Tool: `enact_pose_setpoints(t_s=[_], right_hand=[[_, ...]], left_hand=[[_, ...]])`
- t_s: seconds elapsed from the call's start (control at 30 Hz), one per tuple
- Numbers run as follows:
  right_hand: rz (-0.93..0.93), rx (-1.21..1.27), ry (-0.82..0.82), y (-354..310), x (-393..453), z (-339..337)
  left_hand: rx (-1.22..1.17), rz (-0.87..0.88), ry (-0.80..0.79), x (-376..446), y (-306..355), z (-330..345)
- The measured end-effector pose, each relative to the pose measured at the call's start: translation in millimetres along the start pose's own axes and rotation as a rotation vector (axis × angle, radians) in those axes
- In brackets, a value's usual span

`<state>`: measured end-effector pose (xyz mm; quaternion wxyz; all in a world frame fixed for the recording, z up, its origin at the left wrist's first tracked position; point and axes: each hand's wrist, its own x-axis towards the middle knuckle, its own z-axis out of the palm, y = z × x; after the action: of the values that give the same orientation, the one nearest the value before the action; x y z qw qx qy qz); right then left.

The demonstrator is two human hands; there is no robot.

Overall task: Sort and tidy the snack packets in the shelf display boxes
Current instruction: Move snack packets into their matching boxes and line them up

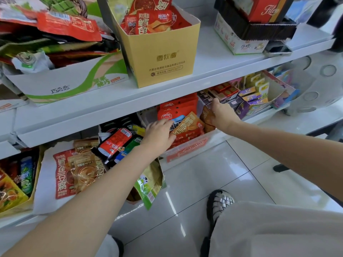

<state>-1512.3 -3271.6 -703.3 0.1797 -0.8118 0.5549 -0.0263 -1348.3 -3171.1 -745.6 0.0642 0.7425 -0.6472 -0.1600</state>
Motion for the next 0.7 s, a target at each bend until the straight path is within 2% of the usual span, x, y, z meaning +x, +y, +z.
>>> enact_pose_setpoints(t_s=[0.1,0.17,0.27,0.33,0.43,0.53,0.63,0.7], right_hand=[[0.064,0.132,-0.001,2,6,3],[0.099,0.292,0.054,7,10,-1],[0.123,0.578,0.182,18,7,-21],[0.064,0.776,0.217,23,-3,-35],[-0.089,0.839,0.309,24,-16,-51],[-0.173,0.87,0.342,22,-20,-74],[-0.294,0.662,0.299,16,-33,-100],[-0.332,0.518,0.19,9,-49,-114]], left_hand=[[-0.007,-0.181,0.01,11,15,2],[-0.018,-0.262,0.004,19,27,6],[-0.054,-0.313,0.07,30,30,9],[-0.089,-0.316,0.115,31,26,8],[-0.24,-0.246,0.206,24,23,1],[-0.358,-0.072,0.293,6,23,-11],[-0.336,0.122,0.448,-16,20,-20],[-0.326,0.176,0.541,-35,18,-29]])
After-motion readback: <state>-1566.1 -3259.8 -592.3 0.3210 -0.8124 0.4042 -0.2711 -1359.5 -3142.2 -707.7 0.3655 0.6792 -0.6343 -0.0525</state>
